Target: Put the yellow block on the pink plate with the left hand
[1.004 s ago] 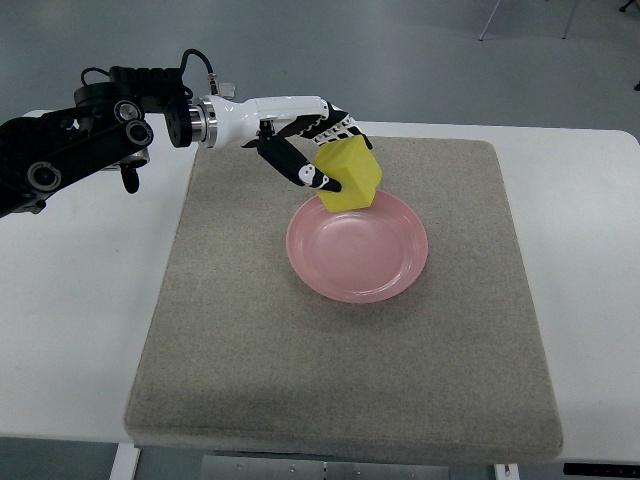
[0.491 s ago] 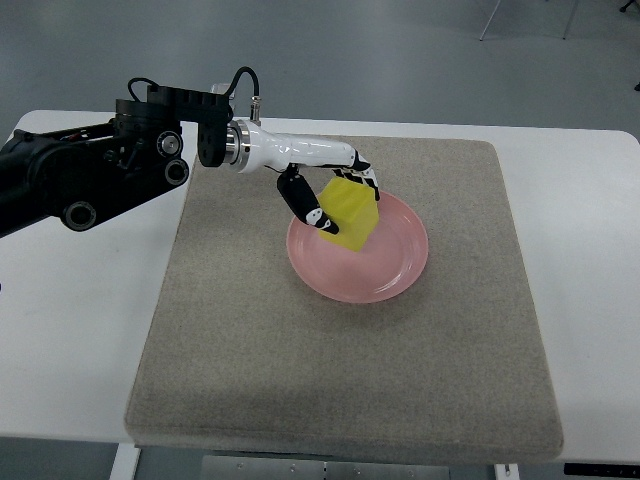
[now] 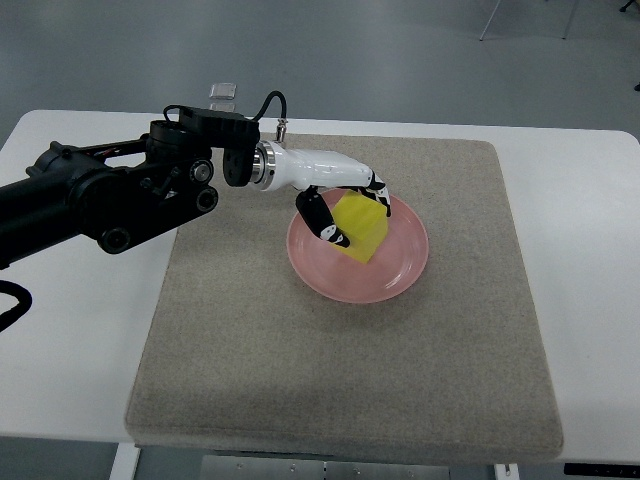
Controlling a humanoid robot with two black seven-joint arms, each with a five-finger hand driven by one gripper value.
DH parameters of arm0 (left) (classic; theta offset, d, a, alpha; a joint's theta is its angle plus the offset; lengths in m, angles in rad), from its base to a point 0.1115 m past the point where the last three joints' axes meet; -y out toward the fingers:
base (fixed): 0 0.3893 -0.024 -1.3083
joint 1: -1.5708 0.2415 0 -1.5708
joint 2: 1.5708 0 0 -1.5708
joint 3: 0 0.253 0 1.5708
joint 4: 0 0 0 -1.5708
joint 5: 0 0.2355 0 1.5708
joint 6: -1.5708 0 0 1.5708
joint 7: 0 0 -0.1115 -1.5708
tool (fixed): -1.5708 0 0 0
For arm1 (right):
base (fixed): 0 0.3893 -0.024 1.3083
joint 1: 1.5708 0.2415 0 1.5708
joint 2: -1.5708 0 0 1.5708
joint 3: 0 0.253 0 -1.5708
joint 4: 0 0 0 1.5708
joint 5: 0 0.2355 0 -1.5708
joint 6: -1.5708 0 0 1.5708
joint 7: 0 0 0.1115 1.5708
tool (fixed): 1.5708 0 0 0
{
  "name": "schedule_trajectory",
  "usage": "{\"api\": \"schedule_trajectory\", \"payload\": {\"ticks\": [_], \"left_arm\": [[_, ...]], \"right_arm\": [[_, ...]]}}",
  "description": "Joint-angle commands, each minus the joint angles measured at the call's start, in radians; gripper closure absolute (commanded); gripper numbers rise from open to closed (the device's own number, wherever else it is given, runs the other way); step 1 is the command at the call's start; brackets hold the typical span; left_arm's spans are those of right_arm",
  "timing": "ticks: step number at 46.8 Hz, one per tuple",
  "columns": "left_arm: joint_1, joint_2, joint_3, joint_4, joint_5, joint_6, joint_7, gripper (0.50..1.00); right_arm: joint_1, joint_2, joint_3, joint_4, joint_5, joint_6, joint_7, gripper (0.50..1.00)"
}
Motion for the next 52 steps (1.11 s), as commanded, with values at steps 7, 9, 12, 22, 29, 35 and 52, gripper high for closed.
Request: {"api": "schedule_trajectory", "payload": {"ticks": [7,9,12,22,29,35,52], "left_arm": [[0.002,-0.004,0.0,0.01,0.002,0.0,0.0,0.673],[0.002,-0.004,0.0,0.01,0.002,0.0,0.0,0.658],[0.006,-0.004,0.0,0.01,0.002,-0.001,-0.002,0.656],[0.015,-0.004,0.0,0.01,-0.001,-0.001,-0.002,0.637],[0.015,0.0,-0.005,0.012,-0.017,0.0,-0.002,0.617],[0.017,0.016,-0.018,0.016,-0.021,0.002,-0.002,0.615],[0.014,0.102,-0.057,0.119,-0.024,0.005,-0.017,0.613]], "right_arm": [[0.0,0.0,0.0,0.0,0.0,0.0,0.0,0.576],[0.0,0.0,0.0,0.0,0.0,0.0,0.0,0.576],[0.0,0.0,0.0,0.0,0.0,0.0,0.0,0.576],[0.0,0.0,0.0,0.0,0.0,0.0,0.0,0.576],[0.0,0.0,0.0,0.0,0.0,0.0,0.0,0.576],[0.0,0.0,0.0,0.0,0.0,-0.002,0.0,0.576],[0.0,0.0,0.0,0.0,0.0,0.0,0.0,0.576]]}}
